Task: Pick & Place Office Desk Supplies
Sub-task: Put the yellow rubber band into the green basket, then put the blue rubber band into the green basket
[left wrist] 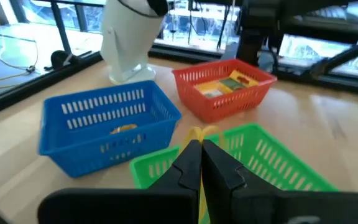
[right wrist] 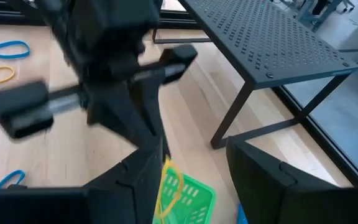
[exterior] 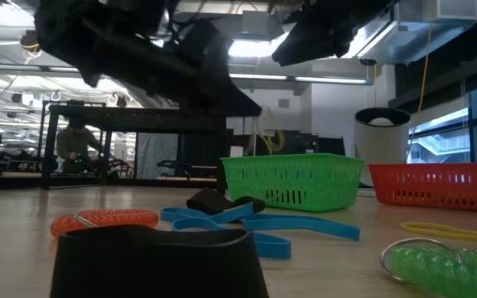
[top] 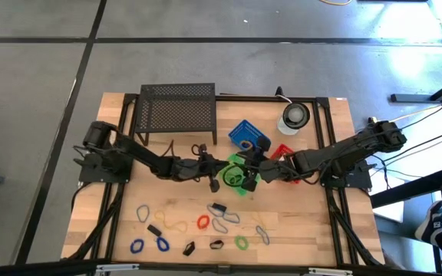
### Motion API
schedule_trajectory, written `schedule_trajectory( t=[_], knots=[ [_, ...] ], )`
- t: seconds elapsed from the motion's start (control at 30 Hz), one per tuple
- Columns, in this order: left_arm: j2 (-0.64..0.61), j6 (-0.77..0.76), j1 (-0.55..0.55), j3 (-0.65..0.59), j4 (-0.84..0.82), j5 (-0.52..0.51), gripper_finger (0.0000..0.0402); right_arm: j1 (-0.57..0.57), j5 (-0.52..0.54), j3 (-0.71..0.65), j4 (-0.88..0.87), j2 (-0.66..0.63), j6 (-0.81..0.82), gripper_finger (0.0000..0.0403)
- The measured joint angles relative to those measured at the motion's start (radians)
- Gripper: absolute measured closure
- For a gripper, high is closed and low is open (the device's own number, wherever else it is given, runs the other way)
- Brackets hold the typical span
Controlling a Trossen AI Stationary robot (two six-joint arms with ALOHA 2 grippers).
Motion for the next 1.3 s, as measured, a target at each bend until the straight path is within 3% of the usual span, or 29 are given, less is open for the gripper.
schedule_trajectory(
  t=[0.27,0.47,0.8,1.1,1.3],
  knots=[
    [0.086,0.082,-0.001,0.065,-0.001,0.074,0.04,0.0,-0.003,0.0,-0.001,0.0,0.001,0.0223],
    [0.086,0.057,-0.003,0.067,-0.02,0.058,0.0392,0.0,-0.003,0.0,-0.002,0.0,0.003,0.0223],
    [0.081,0.019,-0.003,0.067,-0.054,0.057,0.0305,0.0,-0.003,0.0,-0.002,0.0,0.003,0.0223],
    [-0.006,0.009,-0.003,0.067,-0.071,0.064,0.0243,0.0,-0.004,0.0,-0.002,0.0,0.003,0.0223],
    [-0.078,-0.102,-0.006,0.066,-0.233,0.074,0.0213,0.0,-0.015,0.0,-0.002,0.001,0.003,0.0223]
  ],
)
